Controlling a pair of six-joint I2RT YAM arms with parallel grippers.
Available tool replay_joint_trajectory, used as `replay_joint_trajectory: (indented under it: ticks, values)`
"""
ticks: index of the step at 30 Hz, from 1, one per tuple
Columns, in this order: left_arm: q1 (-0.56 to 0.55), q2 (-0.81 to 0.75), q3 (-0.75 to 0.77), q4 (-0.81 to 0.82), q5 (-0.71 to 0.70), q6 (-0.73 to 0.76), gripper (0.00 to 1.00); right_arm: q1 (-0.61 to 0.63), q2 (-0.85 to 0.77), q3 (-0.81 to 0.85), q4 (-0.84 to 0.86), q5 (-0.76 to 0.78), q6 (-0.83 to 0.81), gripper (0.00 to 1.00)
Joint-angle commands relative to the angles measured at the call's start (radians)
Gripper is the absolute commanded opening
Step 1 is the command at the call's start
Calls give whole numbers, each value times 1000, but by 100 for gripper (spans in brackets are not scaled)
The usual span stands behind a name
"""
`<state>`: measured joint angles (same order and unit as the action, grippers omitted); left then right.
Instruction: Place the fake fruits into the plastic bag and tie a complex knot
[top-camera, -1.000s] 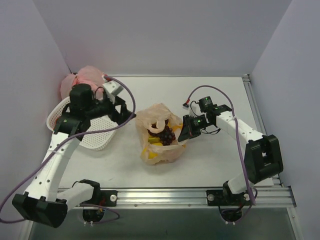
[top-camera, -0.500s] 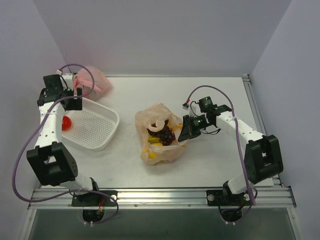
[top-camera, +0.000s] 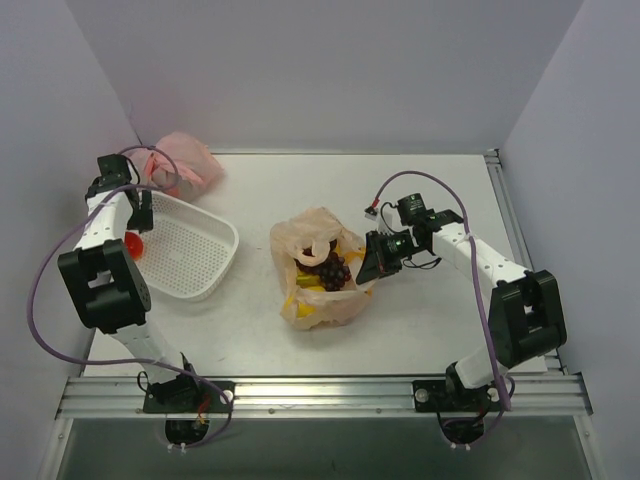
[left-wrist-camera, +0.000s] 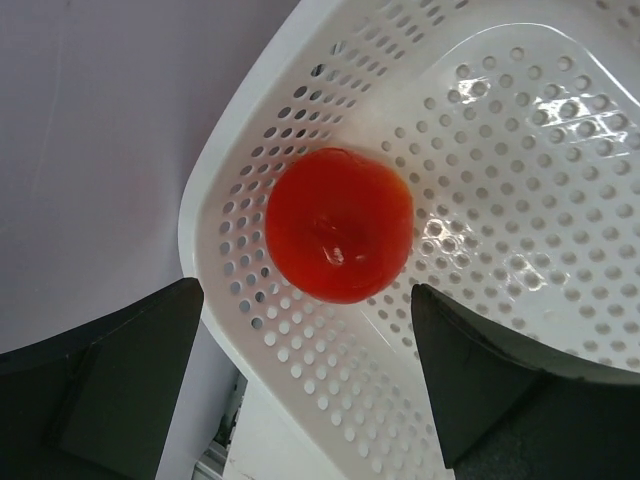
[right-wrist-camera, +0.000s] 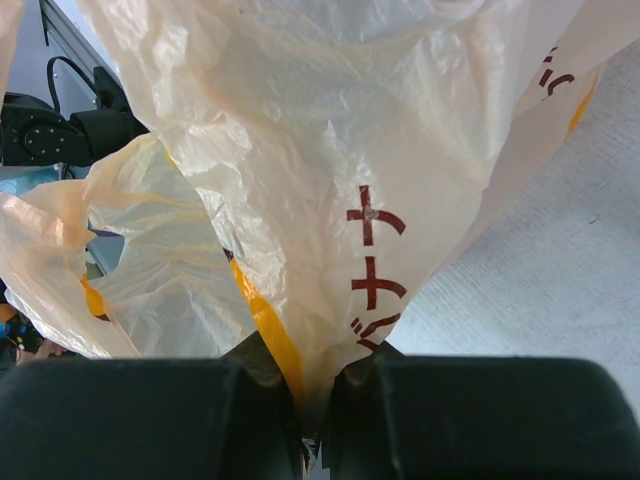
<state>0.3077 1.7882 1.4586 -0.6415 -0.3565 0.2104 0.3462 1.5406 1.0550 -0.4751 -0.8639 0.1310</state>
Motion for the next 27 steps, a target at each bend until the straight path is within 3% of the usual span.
replay_joint_trajectory:
  ticks: [1, 27]
  values:
    - [25, 37, 60, 59, -82, -32, 97, -6, -42, -1, -25, -7, -14, 0]
    - [51, 169, -13, 72, 59, -127, 97, -15, -20, 13, -54, 5, -31, 0]
